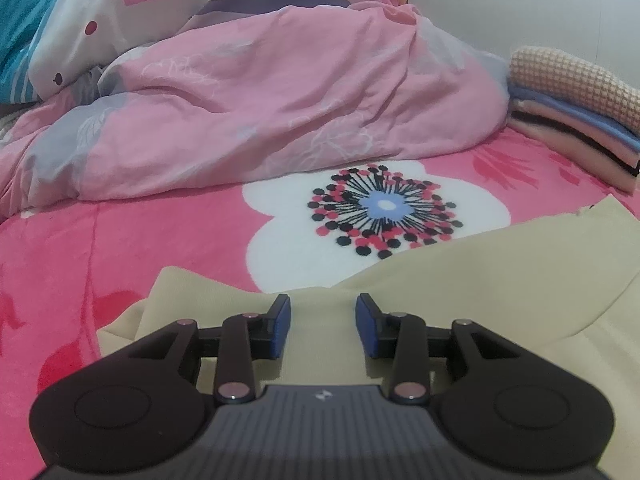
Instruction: Fold clothes
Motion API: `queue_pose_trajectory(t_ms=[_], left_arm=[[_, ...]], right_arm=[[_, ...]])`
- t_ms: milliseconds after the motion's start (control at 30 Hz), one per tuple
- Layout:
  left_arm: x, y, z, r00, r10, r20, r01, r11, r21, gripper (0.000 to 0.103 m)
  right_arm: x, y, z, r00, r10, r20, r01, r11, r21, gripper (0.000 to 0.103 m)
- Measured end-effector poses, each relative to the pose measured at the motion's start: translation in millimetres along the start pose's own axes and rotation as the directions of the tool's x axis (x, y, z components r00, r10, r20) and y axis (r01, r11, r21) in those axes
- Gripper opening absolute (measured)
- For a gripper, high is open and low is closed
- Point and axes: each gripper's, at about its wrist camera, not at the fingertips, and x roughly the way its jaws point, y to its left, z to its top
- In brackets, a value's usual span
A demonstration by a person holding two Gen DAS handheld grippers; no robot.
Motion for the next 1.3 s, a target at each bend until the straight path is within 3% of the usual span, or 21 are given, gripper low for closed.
queue_pose_trajectory(t_ms=[67,200,267,400,500,567,667,800,933,1000,1100,1200,1300], left_arm=[[-0.1,-1.0,-0.7,1.0,0.004,0.004,-0.004,1.0,0.004,0.038],[0.5,-1.0,-1.5,1.0,0.007,0.011,-0.007,1.0,0.004,0.038],[0.8,-1.1,-1.9,1.0,0.007,0.013,-0.007,1.0,0.006,0.038],[0.6,-0.7,-3.3,1.0,0.006,0.021,-0.006,1.0,0.003,0.038],[0.6,-0.3,-3.6,1.0,0.003,0.023,-0.003,1.0,0.001,0.038],[0.3,-0.4,-4.1,1.0,0.004,0.026,-0.004,1.0,0.003,0.038],[0.3,-0.2,-3.8,1.0,0.005,0.025,-0.005,1.0,0.006,0.038],[0.4,0.0,-3.7,1.0,0.004,0.026,-0.004,1.0,0.006,0.038],[0.3,-0.1,-4.3,1.0,0.003,0.028,-0.004,1.0,0.005,0.038],[0.1,-0.2,-3.9,1.0,0.003,0.028,-0.003,1.0,0.006,0.038],[0.5,0.3,-4.0,1.0,0.001,0.03,-0.001,1.0,0.004,0.039],[0.3,0.7,-4.5,0.999,0.0,0.033,0.0,1.0,0.001,0.039],[0.3,0.0,-4.6,0.999,0.002,0.034,-0.002,1.0,0.003,0.039]], right_arm=[[-7.6,22.5,-2.2,0.999,0.036,-0.002,-0.036,0.997,-0.062,0.017],[20.4,40.9,-21.5,0.999,-0.032,-0.038,0.027,0.991,-0.128,0.017],[11.9,46.7,-7.2,0.997,-0.057,-0.051,0.052,0.994,-0.099,0.018],[-20.6,83.6,7.6,0.997,0.032,0.067,-0.019,0.984,-0.178,0.018],[14.7,104.8,-8.9,0.998,0.052,-0.023,-0.056,0.97,-0.238,0.016],[32.2,109.9,-28.6,0.999,0.041,-0.027,-0.047,0.959,-0.281,0.016],[19.8,108.5,-8.0,0.997,0.05,-0.051,-0.06,0.974,-0.22,0.011],[3.6,117.7,14.4,0.995,0.087,0.048,-0.077,0.98,-0.182,0.011],[46.6,116.8,-10.4,0.997,0.077,0.001,-0.076,0.982,-0.175,0.012],[40.0,101.5,-8.5,0.993,0.114,0.015,-0.112,0.99,-0.092,0.011],[-0.7,87.1,-1.3,0.995,0.008,0.1,0.0,0.997,-0.081,0.01],[-12.0,62.4,-19.4,0.993,-0.083,0.08,0.086,0.996,-0.035,0.01],[9.4,29.6,-52.3,0.995,-0.059,0.074,0.056,0.997,0.045,0.008]])
